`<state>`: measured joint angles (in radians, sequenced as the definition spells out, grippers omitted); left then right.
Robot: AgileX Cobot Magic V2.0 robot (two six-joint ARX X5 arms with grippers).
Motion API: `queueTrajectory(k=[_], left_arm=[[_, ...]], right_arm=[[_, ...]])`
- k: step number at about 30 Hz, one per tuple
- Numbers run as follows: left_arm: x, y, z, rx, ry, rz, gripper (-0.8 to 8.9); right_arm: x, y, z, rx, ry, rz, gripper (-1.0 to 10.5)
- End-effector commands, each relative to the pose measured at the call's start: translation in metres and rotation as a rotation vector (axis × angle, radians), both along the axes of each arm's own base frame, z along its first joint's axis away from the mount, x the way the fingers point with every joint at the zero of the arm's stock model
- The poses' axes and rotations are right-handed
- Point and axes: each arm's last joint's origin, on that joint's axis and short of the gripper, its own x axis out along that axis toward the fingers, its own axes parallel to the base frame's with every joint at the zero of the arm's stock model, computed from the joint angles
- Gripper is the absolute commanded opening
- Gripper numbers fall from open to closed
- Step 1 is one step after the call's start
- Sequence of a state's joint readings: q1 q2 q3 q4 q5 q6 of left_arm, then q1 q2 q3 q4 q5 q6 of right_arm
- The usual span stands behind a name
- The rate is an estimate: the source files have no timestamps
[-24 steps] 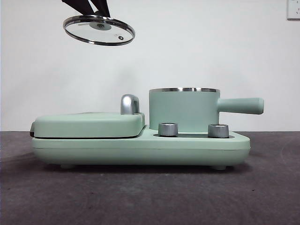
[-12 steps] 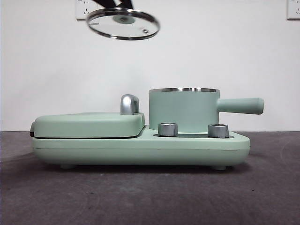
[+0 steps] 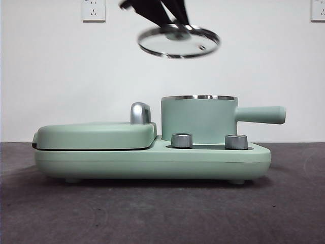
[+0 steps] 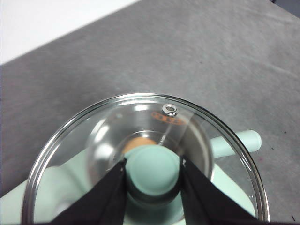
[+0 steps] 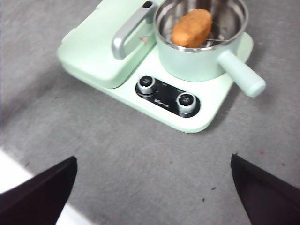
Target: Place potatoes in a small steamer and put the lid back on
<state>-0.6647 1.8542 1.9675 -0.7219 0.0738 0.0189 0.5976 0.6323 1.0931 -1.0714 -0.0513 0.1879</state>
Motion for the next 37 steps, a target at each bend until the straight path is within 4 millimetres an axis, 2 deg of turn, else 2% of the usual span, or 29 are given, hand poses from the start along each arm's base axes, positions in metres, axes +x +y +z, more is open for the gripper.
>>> queueTrajectory(k=[1,10,15,27,37], left_arm=[[0.006,-0.017,-0.004,-0.016,-0.051,-0.036,0.15],[0.029,-0.05,-0.041,-0.039,-0.078,-0.058,0.15],[0.037,-0.057,-0.062,0.008,-0.057,-0.026,0.15],[0.041,-0.051,-0.065,0.034,-0.045,0.019,0.15],[0.043,-0.054,-0.072,0.027,-0.017,0.031,0.15]], right_arm=[[-0.006,-0.004,0.003,0.05,-0.02,-0.025,5.1],[-0.02,-0.014,0.005,0.099,-0.052,-0.065,5.1],[-0.02,-0.015,0.005,0.087,-0.05,-0.082,5.1],[-0.019,-0.015,0.004,0.089,-0.048,-0.092,5.1],[-0.019,-0.015,0.004,0.093,-0.046,-0.117,5.1]])
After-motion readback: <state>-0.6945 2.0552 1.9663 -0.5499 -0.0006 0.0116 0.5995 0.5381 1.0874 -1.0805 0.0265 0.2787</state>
